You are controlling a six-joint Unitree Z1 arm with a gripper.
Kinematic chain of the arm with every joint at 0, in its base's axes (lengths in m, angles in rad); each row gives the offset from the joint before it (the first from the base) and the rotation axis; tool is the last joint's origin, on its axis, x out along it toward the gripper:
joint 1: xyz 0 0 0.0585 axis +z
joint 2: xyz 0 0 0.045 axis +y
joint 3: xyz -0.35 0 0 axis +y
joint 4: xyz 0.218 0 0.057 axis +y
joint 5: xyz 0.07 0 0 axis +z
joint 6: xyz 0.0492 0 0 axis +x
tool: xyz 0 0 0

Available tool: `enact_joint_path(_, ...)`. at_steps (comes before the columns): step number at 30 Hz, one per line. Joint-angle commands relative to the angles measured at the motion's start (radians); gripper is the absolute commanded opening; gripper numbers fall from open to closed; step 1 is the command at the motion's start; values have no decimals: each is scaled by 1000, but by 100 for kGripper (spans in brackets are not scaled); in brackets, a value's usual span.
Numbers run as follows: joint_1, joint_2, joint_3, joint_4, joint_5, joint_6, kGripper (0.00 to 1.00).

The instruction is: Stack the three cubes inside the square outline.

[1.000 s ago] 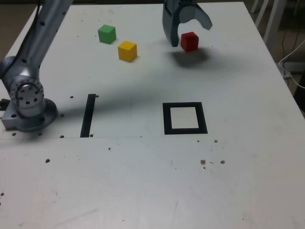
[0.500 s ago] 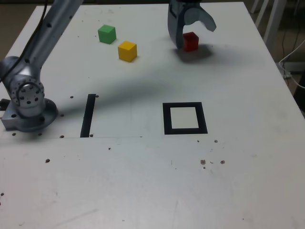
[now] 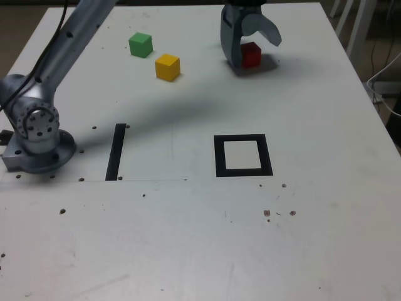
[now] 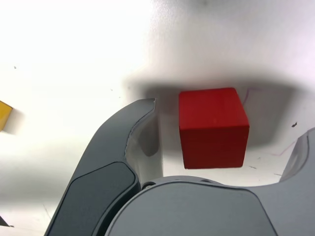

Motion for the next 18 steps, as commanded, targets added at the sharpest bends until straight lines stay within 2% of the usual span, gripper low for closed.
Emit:
enact_joint_path(1,5,10,-5,-3,5,3,89)
enact_joint_path(5,6,15,-10,-4,16,4,78)
enact_joint_path(14,-6,16,-20,-4,41,12,38)
enact_joint_path(18,-14,15,-21,-2,49,16,32)
